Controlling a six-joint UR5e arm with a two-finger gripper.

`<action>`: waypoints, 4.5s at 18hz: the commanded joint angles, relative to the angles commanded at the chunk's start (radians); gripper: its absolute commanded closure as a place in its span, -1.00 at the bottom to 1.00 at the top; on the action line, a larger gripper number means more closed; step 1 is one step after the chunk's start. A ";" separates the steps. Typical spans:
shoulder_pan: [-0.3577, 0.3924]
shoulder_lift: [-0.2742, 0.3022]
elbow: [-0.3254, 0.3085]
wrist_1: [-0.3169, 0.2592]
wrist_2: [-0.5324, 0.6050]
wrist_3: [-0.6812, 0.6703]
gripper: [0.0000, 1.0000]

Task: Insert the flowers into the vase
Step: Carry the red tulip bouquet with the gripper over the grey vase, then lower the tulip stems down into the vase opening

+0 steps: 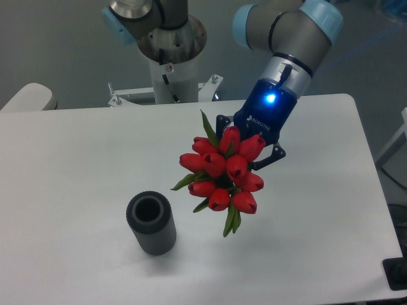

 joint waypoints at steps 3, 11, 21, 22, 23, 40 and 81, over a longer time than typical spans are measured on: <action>-0.003 -0.005 0.002 0.003 0.000 -0.003 0.58; -0.034 -0.025 0.029 0.008 -0.003 -0.049 0.58; -0.060 -0.045 0.048 0.025 -0.006 -0.086 0.53; -0.061 -0.046 0.049 0.028 -0.015 -0.083 0.53; -0.064 -0.052 0.052 0.032 -0.037 -0.081 0.55; -0.152 -0.069 0.038 0.046 -0.465 0.150 0.58; -0.144 -0.173 -0.178 0.046 -0.488 0.394 0.56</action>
